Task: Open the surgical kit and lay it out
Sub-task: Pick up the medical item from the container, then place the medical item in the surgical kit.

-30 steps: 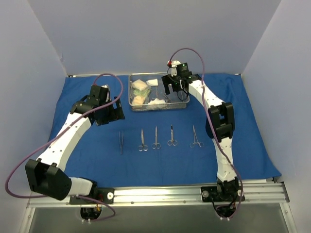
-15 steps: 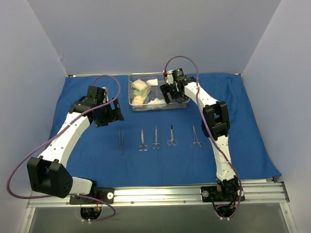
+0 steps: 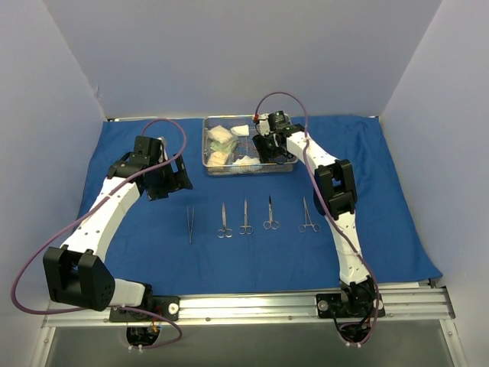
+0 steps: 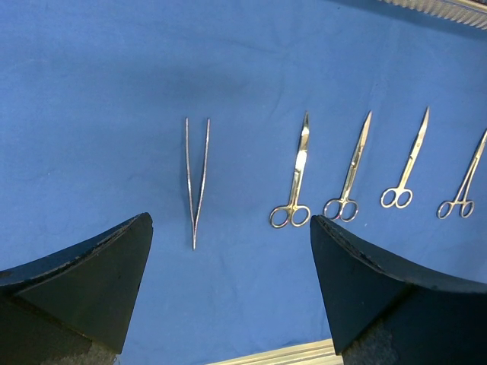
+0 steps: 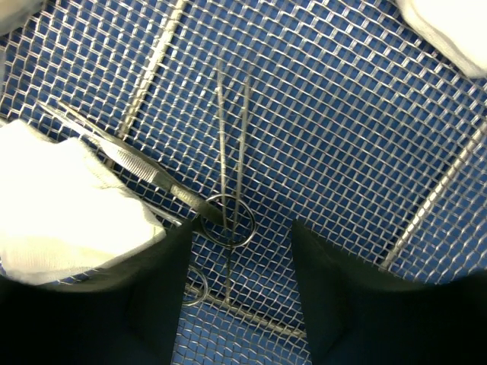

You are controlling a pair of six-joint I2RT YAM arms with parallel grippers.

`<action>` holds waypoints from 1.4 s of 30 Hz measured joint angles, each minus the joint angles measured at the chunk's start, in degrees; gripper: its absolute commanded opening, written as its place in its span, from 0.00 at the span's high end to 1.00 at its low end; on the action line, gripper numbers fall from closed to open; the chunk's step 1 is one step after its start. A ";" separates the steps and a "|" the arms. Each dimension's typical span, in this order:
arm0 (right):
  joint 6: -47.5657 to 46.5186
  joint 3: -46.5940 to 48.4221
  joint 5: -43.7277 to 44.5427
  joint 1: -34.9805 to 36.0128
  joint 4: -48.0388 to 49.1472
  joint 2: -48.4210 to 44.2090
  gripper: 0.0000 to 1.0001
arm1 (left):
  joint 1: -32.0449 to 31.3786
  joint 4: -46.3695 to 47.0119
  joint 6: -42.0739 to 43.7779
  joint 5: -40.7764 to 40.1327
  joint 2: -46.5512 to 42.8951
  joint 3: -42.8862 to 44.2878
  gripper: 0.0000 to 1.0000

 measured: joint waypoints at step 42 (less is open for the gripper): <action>19.28 -38.10 -16.76 0.28 35.60 -35.17 1.00 | -0.76 26.12 -10.01 19.91 -7.13 -10.47 0.06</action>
